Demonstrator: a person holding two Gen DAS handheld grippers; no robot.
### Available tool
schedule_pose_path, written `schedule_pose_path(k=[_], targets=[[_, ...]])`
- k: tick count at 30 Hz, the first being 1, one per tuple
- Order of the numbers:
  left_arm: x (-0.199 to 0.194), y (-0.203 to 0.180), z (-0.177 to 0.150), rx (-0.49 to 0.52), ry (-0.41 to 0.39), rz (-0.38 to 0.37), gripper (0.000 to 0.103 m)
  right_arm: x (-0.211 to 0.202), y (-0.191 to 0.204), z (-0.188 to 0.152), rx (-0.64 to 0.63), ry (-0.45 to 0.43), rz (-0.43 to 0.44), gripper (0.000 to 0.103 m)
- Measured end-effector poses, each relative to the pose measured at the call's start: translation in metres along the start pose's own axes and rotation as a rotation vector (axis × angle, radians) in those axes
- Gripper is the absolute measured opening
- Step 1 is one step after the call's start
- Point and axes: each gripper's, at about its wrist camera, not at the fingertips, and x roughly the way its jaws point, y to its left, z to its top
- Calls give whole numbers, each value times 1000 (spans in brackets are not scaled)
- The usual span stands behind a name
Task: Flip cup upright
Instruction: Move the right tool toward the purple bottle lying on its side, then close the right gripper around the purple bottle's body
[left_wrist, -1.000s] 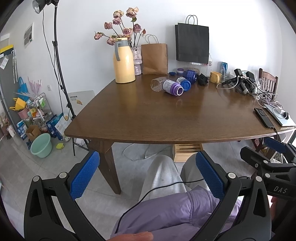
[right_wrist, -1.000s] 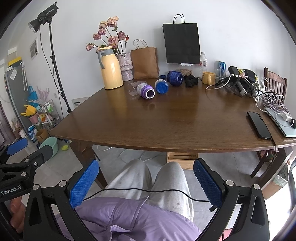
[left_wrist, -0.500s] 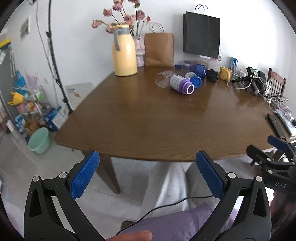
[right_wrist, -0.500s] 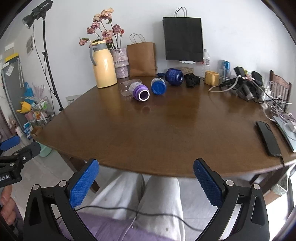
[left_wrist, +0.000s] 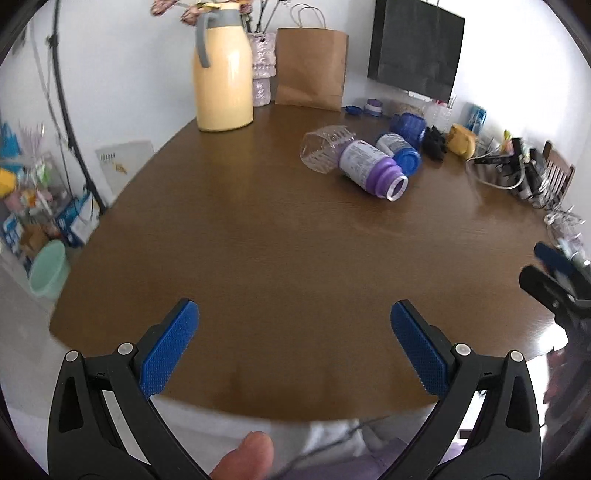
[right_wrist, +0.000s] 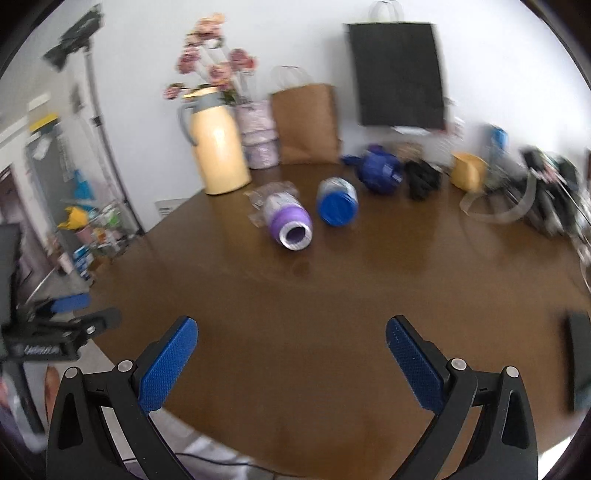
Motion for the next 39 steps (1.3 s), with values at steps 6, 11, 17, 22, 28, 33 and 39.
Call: schedule_pose_path(k=[6, 11, 17, 22, 28, 33, 39], targets=[[29, 9, 37, 15, -24, -59, 103, 58, 10, 38, -141, 78, -18, 103], [64, 6, 71, 110, 21, -87, 103, 118, 9, 73, -208, 87, -82, 102], [107, 14, 93, 112, 39, -95, 103, 182, 9, 89, -223, 161, -44, 88], [117, 15, 104, 143, -8, -117, 103, 213, 12, 97, -242, 177, -62, 88], [124, 15, 110, 163, -3, -108, 103, 236, 8, 95, -260, 199, -48, 75], [121, 8, 104, 198, -4, -98, 103, 232, 10, 87, -295, 195, -31, 68], [98, -11, 76, 334, -24, -204, 103, 188, 22, 52, -435, 202, 206, 68]])
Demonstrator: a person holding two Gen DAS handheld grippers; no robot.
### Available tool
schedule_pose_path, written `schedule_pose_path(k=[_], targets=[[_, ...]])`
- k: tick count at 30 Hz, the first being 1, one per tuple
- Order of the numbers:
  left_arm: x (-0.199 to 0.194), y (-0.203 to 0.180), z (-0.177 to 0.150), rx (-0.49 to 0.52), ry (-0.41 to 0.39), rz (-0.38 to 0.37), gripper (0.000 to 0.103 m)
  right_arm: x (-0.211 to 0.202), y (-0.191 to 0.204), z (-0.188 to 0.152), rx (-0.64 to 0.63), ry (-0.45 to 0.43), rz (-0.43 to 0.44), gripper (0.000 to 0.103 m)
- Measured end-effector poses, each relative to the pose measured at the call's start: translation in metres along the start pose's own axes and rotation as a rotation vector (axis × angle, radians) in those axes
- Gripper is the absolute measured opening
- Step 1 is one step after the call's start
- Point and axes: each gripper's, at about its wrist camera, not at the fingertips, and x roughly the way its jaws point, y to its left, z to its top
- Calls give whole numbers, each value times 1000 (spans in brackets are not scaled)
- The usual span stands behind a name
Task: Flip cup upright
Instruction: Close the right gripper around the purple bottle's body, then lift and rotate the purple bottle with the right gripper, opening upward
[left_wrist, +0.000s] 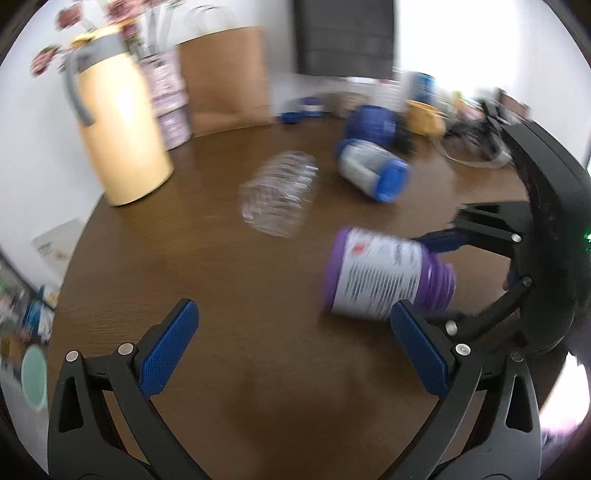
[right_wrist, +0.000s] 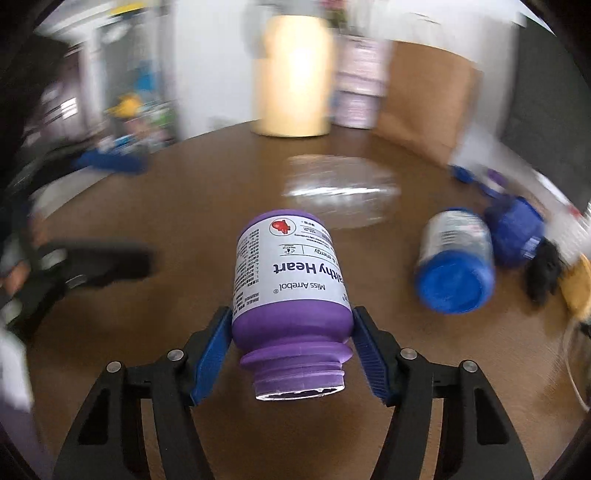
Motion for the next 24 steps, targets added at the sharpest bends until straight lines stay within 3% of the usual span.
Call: schedule_pose_path(k=[3, 7, 10, 16, 20, 24], targets=[[-9, -18, -10, 89, 11, -68, 103, -20, 19, -19, -92, 10, 114, 68], [-18, -45, -11, 253, 10, -114, 103, -34, 23, -36, -138, 15, 83, 69], [-19, -67, -7, 397, -7, -117, 103, -45, 19, -50, -156, 13, 110, 69], [0, -108, -8, 653, 68, -200, 101, -72, -3, -67, -95, -29, 149, 79], [12, -133, -17, 860, 63, -113, 95, -90, -16, -79, -52, -42, 106, 79], [25, -152, -9, 961, 88, -75, 88, -100, -28, -87, -2, -65, 98, 79]])
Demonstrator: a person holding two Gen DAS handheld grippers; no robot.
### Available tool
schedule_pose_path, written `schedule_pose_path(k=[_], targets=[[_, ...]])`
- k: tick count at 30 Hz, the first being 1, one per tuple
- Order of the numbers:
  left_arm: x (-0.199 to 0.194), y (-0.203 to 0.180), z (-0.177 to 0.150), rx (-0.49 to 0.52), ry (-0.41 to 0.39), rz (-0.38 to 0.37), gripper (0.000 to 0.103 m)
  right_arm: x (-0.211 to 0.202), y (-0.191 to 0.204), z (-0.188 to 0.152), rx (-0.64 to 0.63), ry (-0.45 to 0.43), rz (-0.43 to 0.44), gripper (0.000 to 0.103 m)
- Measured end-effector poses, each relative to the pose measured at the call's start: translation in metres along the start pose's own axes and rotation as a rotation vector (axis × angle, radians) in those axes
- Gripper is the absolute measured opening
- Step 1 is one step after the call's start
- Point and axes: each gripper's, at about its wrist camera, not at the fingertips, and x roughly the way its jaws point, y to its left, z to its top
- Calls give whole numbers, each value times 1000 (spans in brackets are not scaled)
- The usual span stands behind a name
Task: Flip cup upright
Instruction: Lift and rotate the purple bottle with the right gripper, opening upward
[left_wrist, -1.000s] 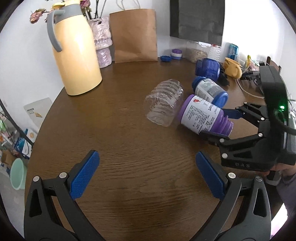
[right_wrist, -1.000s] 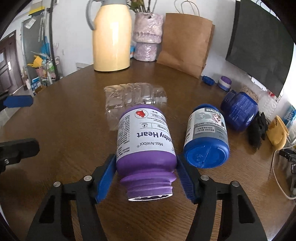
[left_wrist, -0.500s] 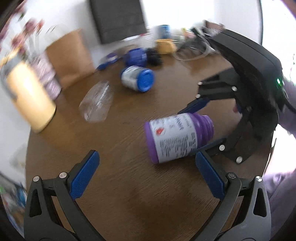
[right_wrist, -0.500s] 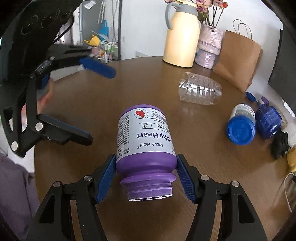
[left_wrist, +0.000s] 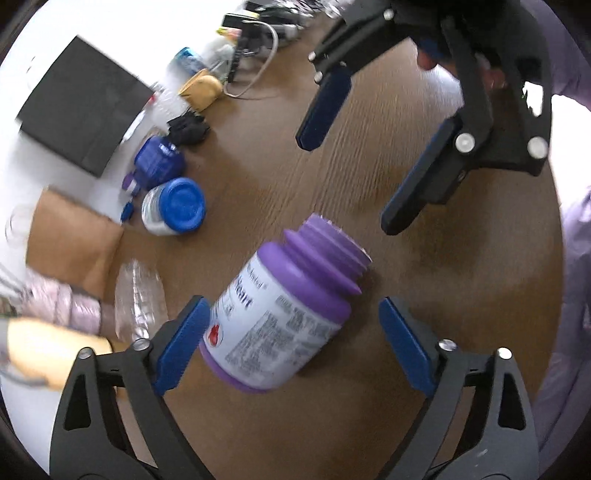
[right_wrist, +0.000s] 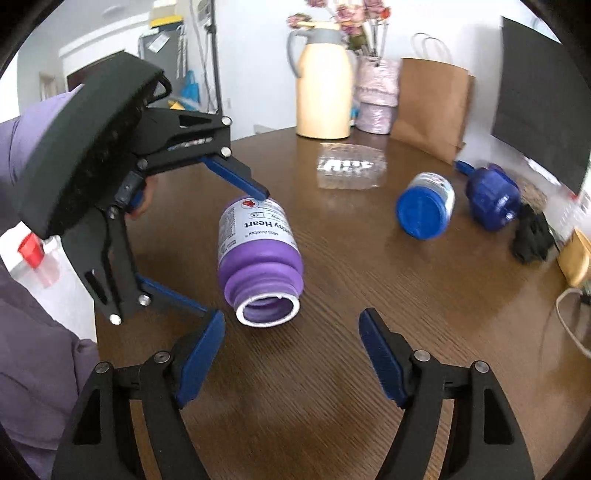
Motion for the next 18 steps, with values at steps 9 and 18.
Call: schedule_pose_path(k=[9, 18], targets=[[26, 27, 12, -59, 109, -93, 77, -20, -22, -9, 153, -80, -10, 79], [23, 48, 7, -272, 125, -211, 61, -20, -29, -13, 281, -89, -10, 79]])
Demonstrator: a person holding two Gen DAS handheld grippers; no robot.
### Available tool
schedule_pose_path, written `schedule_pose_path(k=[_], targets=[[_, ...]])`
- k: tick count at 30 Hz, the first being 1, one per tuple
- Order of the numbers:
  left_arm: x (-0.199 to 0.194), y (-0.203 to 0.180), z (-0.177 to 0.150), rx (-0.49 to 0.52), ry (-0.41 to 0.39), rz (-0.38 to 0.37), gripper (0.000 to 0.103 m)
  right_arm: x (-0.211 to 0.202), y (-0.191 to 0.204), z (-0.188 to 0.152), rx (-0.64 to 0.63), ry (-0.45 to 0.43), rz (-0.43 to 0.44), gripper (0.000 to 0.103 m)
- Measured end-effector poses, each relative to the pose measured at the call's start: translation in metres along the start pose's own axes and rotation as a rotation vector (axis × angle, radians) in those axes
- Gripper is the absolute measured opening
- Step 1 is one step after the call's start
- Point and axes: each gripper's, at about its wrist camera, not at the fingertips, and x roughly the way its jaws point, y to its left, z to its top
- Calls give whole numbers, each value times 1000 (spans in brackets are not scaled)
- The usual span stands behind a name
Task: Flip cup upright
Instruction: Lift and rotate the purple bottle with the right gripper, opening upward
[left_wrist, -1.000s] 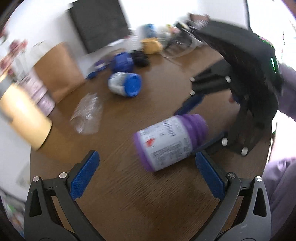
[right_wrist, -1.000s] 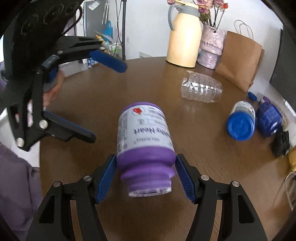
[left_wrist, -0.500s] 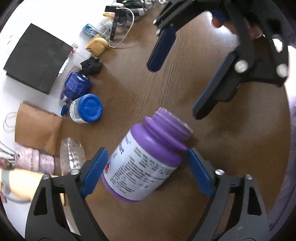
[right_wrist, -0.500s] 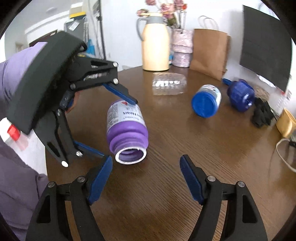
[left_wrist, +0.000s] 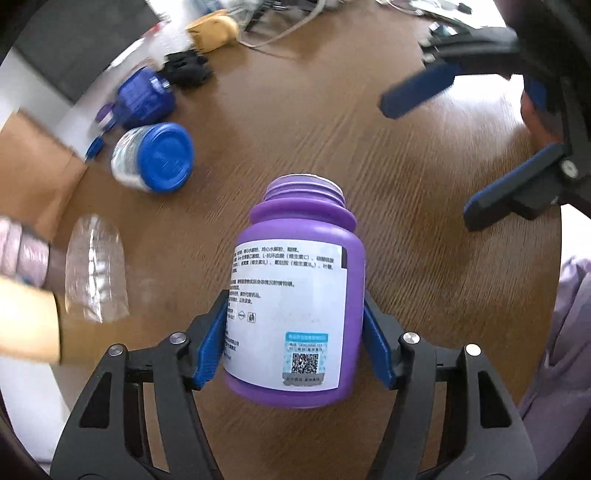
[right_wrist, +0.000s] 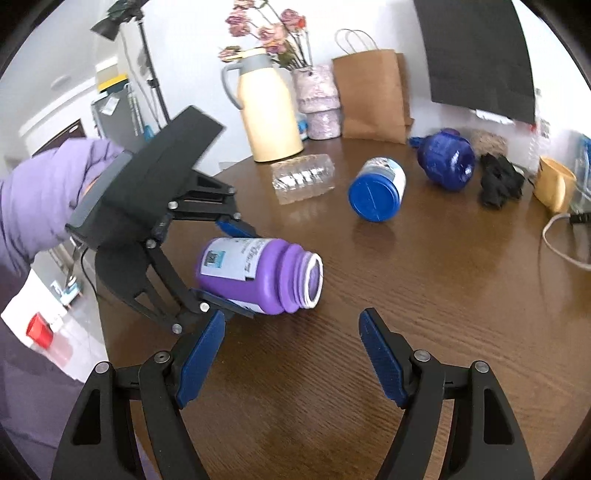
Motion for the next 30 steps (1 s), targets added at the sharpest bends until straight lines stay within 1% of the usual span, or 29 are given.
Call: schedule_pose_path(k=[2, 4, 7, 8, 10, 12, 13, 14, 16, 17, 19, 21, 23, 24, 27, 28, 30], targets=[[-6, 0, -9, -53, -23, 1, 61, 1, -4, -2, 41, 4, 12, 79], [-17, -2, -18, -125, -56, 7, 61, 3, -8, -3, 99, 3, 46, 79], [-39, 0, -39, -296, -149, -14, 61, 5, -7, -1, 175, -25, 94, 79], [-45, 0, -44, -335, -172, -20, 61, 7, -4, 0, 185, -29, 104, 79], [-58, -1, -57, -425, -227, -35, 61, 12, 5, 5, 224, -41, 166, 79], [-68, -5, -65, -478, -281, -43, 61, 19, 12, 12, 266, -38, 235, 79], [-75, -11, -71, -499, -312, -56, 61, 26, 16, 17, 291, -24, 271, 79], [-76, -11, -71, -509, -324, -59, 61, 31, 19, 20, 304, -8, 299, 79], [-82, -19, -78, -512, -348, -61, 61, 46, 26, 26, 334, 31, 390, 79], [-83, -19, -80, -508, -350, -51, 61, 52, 29, 29, 346, 48, 420, 79], [-87, -20, -87, -497, -362, -47, 61, 67, 37, 33, 370, 109, 466, 79], [-90, -19, -95, -492, -373, -35, 61, 81, 44, 36, 395, 166, 527, 76], [-91, -18, -103, -482, -386, -20, 61, 90, 48, 37, 422, 196, 571, 75], [-92, -17, -107, -476, -393, -9, 61, 98, 50, 38, 445, 225, 605, 74], [-91, -16, -117, -491, -386, -18, 60, 114, 52, 37, 501, 273, 648, 74], [-90, -15, -120, -499, -386, -27, 61, 120, 54, 36, 513, 290, 647, 74], [-90, -12, -124, -510, -391, -36, 61, 124, 60, 36, 495, 297, 627, 74]])
